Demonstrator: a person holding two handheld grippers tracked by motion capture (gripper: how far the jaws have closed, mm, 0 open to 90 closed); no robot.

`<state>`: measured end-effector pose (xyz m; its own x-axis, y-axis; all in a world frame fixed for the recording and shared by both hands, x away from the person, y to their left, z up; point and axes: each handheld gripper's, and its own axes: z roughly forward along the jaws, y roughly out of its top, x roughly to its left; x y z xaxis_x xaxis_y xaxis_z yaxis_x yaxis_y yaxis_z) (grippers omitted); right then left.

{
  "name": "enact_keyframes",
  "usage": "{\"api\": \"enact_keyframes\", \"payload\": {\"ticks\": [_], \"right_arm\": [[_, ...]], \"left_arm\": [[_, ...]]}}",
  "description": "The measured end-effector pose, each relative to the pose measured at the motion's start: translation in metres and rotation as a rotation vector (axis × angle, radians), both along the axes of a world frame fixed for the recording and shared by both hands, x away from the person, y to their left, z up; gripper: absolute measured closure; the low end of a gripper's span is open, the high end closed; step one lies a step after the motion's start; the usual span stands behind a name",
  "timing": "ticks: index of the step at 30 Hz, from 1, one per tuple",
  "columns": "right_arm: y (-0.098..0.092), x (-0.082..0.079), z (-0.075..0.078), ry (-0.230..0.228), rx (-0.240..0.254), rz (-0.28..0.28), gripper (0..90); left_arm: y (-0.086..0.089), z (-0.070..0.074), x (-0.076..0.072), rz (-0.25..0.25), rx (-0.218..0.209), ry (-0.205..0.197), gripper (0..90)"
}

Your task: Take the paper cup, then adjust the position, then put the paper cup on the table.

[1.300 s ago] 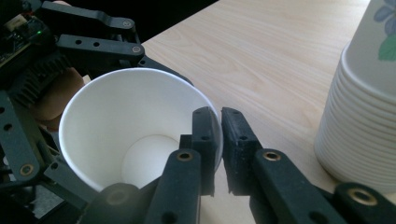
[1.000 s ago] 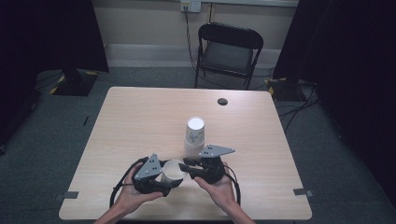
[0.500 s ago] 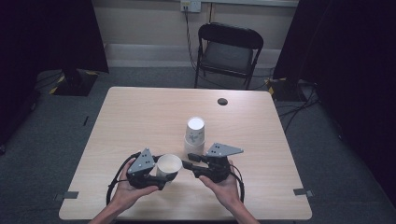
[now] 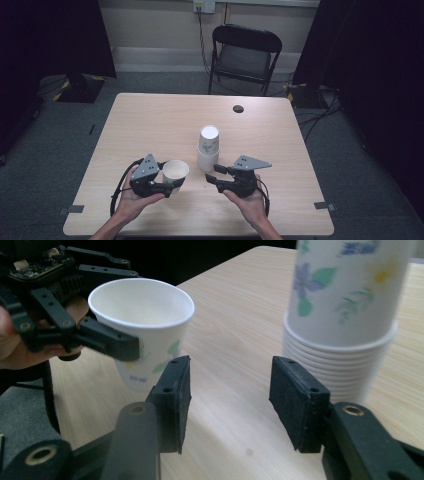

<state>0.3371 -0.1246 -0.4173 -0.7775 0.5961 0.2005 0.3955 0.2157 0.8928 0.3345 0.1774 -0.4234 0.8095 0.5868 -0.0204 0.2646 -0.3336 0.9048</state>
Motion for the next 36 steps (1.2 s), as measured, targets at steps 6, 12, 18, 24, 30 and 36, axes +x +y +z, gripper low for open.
{"api": "enact_keyframes", "payload": {"ticks": [6,12,18,24,30,36], "right_arm": [[-0.013,0.003,-0.006,-0.007,-0.035,-0.049,46.0],[-0.028,0.004,-0.018,0.000,-0.081,-0.100,39.0],[-0.043,0.006,-0.026,0.014,-0.132,-0.134,35.4],[-0.070,0.006,-0.035,0.036,-0.194,-0.195,33.3],[-0.094,0.011,-0.047,0.075,-0.220,-0.250,31.3],[-0.104,0.018,-0.060,0.113,-0.260,-0.281,27.8]], "left_arm": [[0.004,-0.002,0.010,0.049,0.004,-0.007,30.3],[0.009,0.001,0.025,0.072,-0.016,0.002,30.6],[0.023,0.004,0.040,0.115,-0.068,0.033,31.1],[0.029,0.003,0.050,0.170,-0.036,0.022,31.6],[0.035,0.003,0.067,0.205,-0.013,0.016,31.6],[0.041,-0.012,0.092,0.259,0.004,0.035,31.8]]}}
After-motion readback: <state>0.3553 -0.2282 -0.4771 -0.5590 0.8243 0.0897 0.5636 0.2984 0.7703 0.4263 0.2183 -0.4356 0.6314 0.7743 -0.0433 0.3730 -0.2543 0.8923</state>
